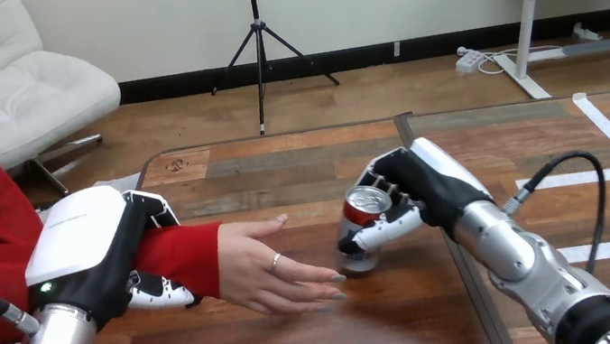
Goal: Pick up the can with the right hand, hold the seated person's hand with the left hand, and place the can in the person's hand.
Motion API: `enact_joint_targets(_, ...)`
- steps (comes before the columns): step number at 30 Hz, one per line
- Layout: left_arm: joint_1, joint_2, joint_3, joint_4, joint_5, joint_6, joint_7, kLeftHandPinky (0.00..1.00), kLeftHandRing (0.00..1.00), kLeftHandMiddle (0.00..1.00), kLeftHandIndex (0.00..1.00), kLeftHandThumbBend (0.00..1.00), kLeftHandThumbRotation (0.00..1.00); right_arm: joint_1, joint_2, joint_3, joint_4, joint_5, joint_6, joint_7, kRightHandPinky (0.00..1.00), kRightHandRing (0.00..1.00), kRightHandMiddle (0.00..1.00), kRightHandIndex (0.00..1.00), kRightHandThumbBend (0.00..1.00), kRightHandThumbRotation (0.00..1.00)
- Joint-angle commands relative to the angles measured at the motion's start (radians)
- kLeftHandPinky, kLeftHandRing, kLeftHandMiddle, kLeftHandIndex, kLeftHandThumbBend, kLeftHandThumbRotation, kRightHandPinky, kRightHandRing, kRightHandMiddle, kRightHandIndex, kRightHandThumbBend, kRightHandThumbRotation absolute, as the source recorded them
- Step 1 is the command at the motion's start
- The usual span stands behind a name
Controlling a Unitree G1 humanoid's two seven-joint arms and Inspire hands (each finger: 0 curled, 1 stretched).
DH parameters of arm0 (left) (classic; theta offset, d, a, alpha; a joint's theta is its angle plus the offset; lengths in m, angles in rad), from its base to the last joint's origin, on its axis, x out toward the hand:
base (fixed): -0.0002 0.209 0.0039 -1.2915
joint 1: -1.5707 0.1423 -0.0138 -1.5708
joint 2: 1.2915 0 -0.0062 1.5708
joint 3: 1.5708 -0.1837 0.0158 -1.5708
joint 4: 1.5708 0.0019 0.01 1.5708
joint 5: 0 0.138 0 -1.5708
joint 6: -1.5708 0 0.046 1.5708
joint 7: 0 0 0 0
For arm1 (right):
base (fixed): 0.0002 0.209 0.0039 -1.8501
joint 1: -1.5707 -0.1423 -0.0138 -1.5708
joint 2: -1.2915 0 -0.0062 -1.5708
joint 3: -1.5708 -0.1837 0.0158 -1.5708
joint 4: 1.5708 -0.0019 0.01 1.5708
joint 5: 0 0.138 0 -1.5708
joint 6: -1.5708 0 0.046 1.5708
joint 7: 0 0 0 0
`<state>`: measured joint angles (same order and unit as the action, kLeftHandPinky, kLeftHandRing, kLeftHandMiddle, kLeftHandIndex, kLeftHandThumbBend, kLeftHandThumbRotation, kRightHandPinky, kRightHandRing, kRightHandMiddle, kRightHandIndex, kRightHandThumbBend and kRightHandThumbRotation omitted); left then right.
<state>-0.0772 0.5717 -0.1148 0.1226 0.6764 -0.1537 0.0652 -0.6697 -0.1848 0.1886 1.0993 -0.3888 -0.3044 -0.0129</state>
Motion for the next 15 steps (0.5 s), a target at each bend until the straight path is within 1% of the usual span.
enact_joint_targets(1, -0.092, -0.012, 0.05, -0.134, -0.02, -0.015, 0.038, 0.3, 0.36, 0.4, 0.41, 0.85, 0.0, -0.191, 0.023, 0.004, -0.093, 0.012, -0.04, 0.0, 0.38, 0.4, 0.43, 0.45, 0.78, 0.0)
enact_joint_targets(7, -0.094, -0.014, 0.046, -0.129, -0.018, -0.016, 0.04, 0.31, 0.36, 0.4, 0.41, 0.85, 0.0, -0.195, 0.032, 0.005, -0.108, 0.012, -0.058, -0.001, 0.36, 0.38, 0.42, 0.44, 0.79, 0.0)
enact_joint_targets(15, -0.098, -0.018, 0.042, -0.113, -0.018, -0.029, 0.053, 0.31, 0.37, 0.41, 0.41, 0.85, 0.0, -0.197, 0.042, 0.006, -0.14, 0.014, -0.066, 0.005, 0.33, 0.37, 0.41, 0.43, 0.78, 0.0)
